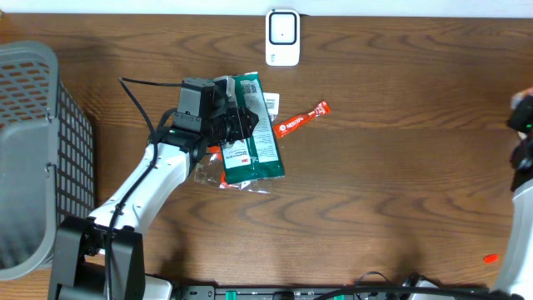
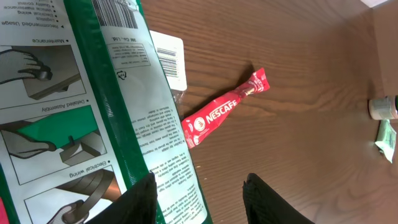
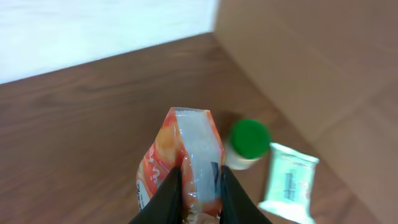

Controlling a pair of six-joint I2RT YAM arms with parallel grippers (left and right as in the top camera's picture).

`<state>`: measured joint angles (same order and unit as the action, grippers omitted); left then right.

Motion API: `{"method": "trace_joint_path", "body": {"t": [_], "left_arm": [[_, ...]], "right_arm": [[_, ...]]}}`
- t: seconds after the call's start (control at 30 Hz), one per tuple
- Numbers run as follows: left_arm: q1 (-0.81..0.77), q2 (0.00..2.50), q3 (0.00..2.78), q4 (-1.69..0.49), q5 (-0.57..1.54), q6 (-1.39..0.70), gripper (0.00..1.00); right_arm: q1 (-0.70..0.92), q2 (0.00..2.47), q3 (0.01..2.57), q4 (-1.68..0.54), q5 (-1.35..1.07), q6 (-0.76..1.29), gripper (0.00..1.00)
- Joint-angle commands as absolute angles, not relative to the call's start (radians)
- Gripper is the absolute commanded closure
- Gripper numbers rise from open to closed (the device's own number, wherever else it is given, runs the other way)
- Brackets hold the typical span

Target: Scan the item barcode

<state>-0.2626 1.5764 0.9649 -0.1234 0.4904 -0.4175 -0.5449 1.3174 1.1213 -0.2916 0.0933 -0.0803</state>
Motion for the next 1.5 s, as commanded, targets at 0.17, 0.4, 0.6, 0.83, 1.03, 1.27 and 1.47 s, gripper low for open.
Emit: {"method": "trace_joint_path", "body": {"t": [0.17,0.4,0.6,0.83,1.03,1.27,1.47], "left_arm": [[-0.261,1.575,0.965,-0.122,0.484,-0.400,0.55],[-0.261,1.575,0.965,-0.122,0.484,-0.401,0.55],[-0.261,1.575,0.965,-0.123,0.485,-0.406,0.55],[-0.261,1.575,0.965,-0.122,0.484,-0.427,0.55],[-0.261,1.575,0.965,-0.122,0.477,-0.427,0.54],[-0.261,1.575,0.965,-0.123,0.477,-0.427,0.54],[-0.261,1.575,0.965,-0.123,0.477,-0.427,0.54]], "right_arm": [[-0.769,1.348,1.124,-0.236,0.134,-0.083,0.99],[-0.892,1.439,1.124,-0.152,0.130,-0.083,0.99],[-0.885,1.589,1.126,-0.048,0.117,0.016,0.99],[-0.849,1.729,1.135,0.039,0.026,0.075,0.98],[-0.824,1.829,1.141,0.031,0.025,0.079,0.99],[-0.805,1.870,1.141,0.029,0.017,0.101,0.97],[-0.801,1.857,1.144,0.007,0.017,0.101,0.60]]}}
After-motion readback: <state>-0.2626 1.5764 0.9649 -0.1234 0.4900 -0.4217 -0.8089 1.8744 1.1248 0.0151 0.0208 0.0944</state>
